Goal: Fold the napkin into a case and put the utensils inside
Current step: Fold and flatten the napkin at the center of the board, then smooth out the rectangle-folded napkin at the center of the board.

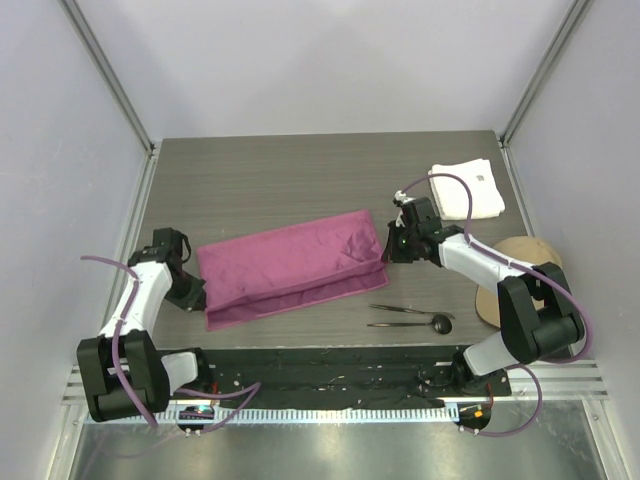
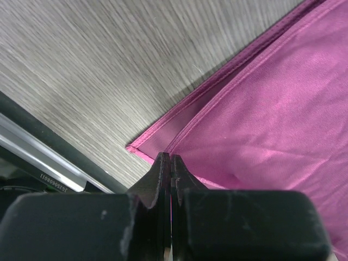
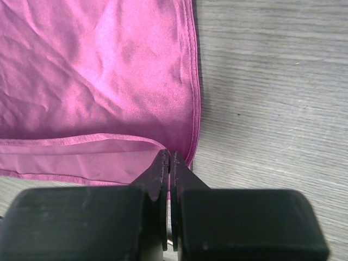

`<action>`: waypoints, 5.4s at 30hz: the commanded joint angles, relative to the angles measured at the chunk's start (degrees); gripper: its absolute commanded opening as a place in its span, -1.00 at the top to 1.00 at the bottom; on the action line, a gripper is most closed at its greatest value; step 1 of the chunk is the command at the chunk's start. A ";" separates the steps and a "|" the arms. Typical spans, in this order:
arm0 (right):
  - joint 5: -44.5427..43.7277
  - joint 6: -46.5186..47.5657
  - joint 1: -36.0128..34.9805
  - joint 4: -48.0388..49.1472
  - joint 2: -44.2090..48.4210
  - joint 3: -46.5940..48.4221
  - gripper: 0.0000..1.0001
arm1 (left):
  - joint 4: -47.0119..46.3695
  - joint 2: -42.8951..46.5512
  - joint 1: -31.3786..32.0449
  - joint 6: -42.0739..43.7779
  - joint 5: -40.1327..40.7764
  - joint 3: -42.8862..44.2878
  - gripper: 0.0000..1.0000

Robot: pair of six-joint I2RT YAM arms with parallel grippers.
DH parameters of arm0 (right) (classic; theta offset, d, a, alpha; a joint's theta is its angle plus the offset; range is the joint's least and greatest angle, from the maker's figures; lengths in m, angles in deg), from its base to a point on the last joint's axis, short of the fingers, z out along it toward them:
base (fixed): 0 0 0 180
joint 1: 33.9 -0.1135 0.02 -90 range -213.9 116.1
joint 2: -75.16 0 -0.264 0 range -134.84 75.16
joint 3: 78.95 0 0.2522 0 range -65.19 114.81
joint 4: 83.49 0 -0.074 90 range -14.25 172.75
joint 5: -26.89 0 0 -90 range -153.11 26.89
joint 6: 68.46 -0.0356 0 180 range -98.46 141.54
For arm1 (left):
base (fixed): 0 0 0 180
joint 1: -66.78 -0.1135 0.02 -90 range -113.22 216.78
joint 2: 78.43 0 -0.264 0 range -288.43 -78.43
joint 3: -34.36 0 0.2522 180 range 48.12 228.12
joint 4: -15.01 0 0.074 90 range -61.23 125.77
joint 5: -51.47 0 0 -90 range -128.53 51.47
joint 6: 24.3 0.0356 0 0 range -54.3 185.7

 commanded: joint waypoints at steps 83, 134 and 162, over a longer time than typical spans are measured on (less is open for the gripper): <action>7.34 -1.03 -0.58 -1.87 -0.89 9.67 -0.25 | -10.40 7.67 -2.79 8.65 -17.26 8.83 -0.18; 8.49 -4.03 -13.85 7.73 -2.39 7.91 0.88 | 1.44 -5.88 -4.01 -8.23 2.03 -3.13 0.23; 7.96 -4.55 -13.94 7.90 -1.07 6.24 0.92 | 1.36 0.44 -3.93 -8.85 1.60 -4.10 1.00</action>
